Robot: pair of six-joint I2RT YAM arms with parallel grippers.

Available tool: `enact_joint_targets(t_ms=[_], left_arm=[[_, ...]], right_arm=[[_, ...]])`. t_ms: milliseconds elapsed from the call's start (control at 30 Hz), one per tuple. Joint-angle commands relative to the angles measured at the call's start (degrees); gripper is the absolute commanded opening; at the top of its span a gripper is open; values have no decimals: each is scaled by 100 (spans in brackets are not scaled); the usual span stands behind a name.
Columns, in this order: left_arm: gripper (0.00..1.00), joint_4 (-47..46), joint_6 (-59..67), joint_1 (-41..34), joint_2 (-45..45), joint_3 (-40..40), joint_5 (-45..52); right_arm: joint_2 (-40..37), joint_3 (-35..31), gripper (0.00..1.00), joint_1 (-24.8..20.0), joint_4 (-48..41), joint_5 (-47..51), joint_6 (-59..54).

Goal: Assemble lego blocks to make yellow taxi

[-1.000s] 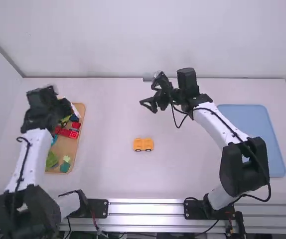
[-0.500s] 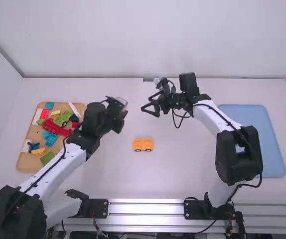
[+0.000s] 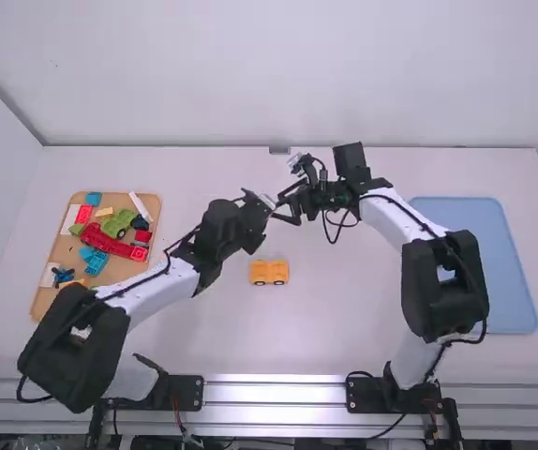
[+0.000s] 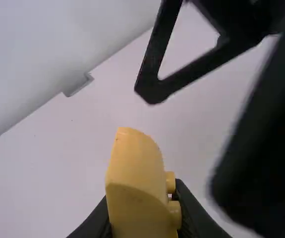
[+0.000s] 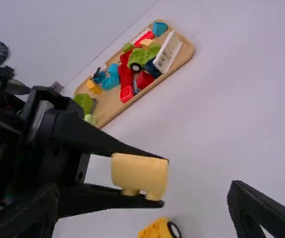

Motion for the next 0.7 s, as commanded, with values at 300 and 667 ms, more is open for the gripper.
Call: enact_joint_targets(t_ms=[300,667], left_arm=[[2,214,-275,-48,13,-50,173],[2,555,-608,-52,92,-50,-369]], right_arm=[[407,151,85,94,376,-608,214],[376,164,78,162,649,-706,216]])
